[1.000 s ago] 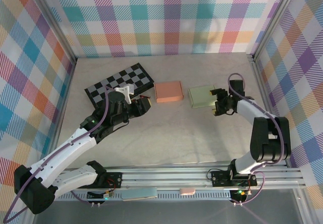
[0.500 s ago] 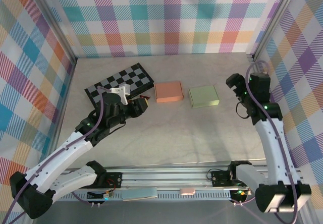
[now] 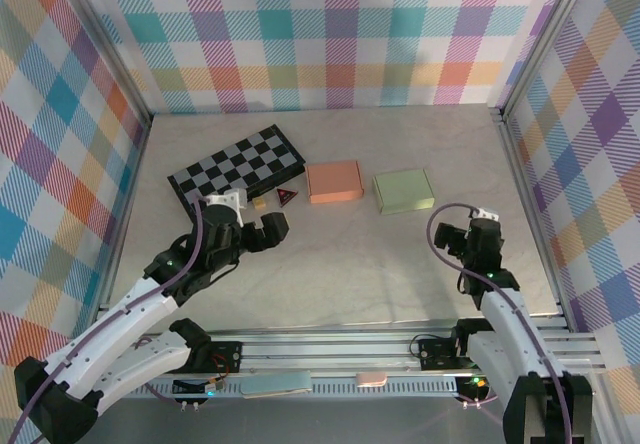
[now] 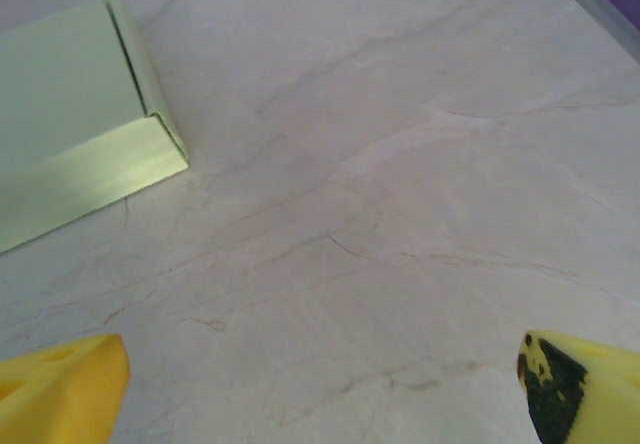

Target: Fold the paper box

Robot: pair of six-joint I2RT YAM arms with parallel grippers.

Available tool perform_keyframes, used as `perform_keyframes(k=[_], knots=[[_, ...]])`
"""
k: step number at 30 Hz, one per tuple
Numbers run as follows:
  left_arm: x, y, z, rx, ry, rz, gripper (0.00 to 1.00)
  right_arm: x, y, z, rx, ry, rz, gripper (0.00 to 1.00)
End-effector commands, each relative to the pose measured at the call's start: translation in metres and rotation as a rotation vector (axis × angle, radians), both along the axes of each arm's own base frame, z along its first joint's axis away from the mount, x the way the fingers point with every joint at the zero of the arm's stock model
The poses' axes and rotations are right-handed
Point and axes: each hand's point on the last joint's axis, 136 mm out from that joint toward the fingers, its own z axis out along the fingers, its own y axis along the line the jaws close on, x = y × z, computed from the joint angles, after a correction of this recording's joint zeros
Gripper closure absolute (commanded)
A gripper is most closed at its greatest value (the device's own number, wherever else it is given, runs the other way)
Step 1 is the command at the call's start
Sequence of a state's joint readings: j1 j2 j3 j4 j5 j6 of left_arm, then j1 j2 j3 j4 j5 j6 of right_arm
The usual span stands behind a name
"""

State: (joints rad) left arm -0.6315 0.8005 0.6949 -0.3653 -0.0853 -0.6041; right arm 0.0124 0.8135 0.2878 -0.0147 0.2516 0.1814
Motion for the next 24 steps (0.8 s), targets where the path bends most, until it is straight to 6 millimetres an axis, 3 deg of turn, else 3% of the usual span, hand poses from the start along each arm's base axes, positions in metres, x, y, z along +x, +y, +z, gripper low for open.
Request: perform_keyframes(k=[1,6,12,16,24], knots=[[-0.001,0.013,-0.005,0.033,-0.013,0.038,0.00,0.039,0.016,0.041,0.008,-0.240,0.103,0.01],[-0.003,0.018,-0.011,0.039,-0.009,0.054,0.00,0.062,0.025,0.026,0.050,-0.260,0.136,0.01],[-0.008,0.018,-0.013,0.029,0.014,0.045,0.00,0.093,0.038,0.030,0.009,-0.282,0.236,0.01],[-0.010,0.020,-0.011,0.025,0.016,0.047,0.00,0.101,0.035,0.028,-0.022,-0.303,0.248,0.01],[-0.012,0.021,-0.006,0.025,0.014,0.044,0.00,0.110,0.036,0.004,-0.025,-0.291,0.258,0.01]])
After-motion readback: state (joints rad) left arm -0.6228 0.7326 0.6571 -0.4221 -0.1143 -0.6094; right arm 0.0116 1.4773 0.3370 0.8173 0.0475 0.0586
